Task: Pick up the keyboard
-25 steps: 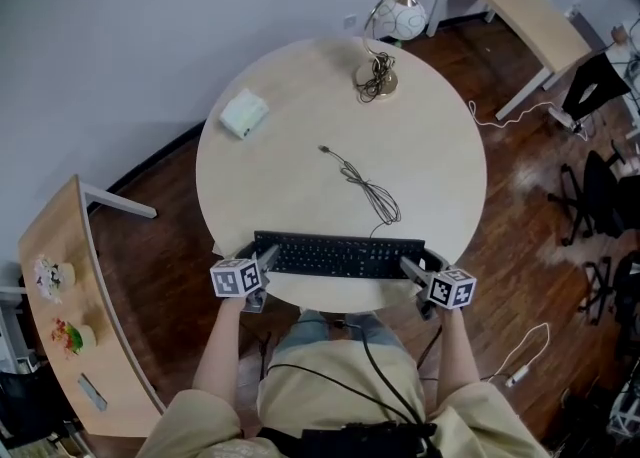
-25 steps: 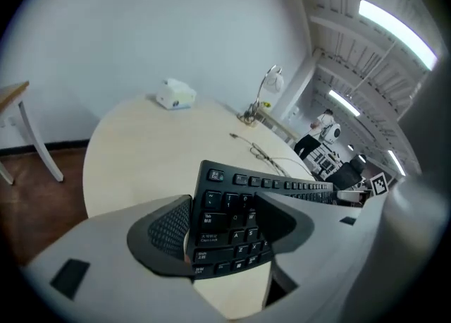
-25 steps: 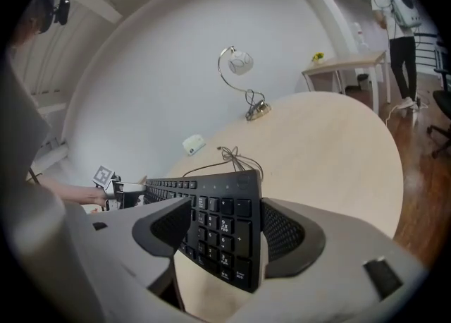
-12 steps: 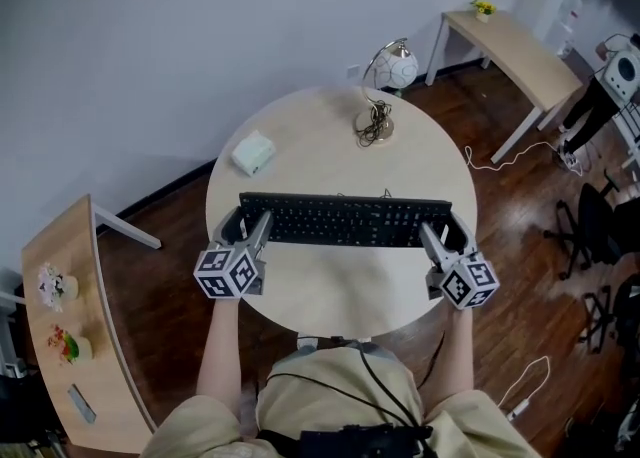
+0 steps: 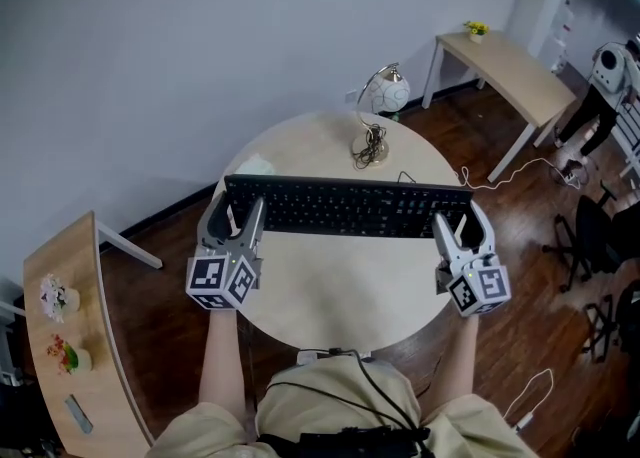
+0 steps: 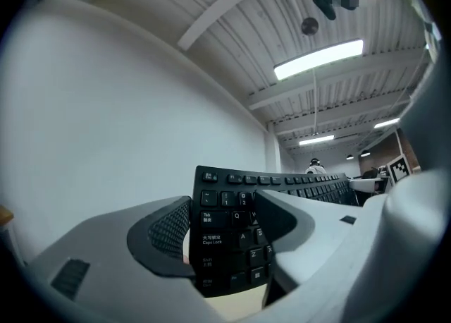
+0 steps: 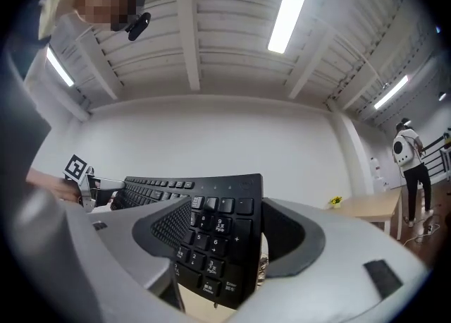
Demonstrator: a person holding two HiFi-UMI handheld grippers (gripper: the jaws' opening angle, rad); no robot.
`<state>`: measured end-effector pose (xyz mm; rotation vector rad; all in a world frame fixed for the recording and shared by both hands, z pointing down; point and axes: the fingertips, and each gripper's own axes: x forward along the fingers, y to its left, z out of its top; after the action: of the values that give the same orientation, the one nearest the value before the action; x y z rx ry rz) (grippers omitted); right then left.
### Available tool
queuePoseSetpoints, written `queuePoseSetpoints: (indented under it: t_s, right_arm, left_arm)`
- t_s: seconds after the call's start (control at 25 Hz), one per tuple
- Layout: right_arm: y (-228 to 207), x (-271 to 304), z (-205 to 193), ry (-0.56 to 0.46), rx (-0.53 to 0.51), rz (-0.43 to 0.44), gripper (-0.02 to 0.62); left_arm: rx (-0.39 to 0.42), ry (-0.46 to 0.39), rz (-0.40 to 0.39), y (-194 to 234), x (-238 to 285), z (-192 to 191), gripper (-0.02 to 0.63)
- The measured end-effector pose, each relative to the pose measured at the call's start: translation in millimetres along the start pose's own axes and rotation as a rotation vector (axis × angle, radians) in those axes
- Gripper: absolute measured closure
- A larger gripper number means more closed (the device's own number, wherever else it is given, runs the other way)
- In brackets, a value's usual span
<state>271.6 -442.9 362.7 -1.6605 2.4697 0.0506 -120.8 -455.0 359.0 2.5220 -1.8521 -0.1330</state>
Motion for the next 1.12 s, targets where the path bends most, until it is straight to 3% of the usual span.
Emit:
queuePoseSetpoints:
  t_s: [0.12, 0.32, 1.12]
  right_arm:
    - [0, -3, 6, -0.017, 0.001, -0.009, 0.268]
    - [5, -9, 21, -0.029, -0.041, -0.004, 0.273]
    - [6, -7, 15, 0.008, -0.096, 0.011, 0.276]
  left_arm:
    - [0.027, -0.019, -0.003, -4, 1, 11, 0.327]
    - [-0.002, -0.026, -0.010, -3, -3, 11, 0.325]
    - [-0.003, 0.001, -0.001, -3, -8, -3, 0.327]
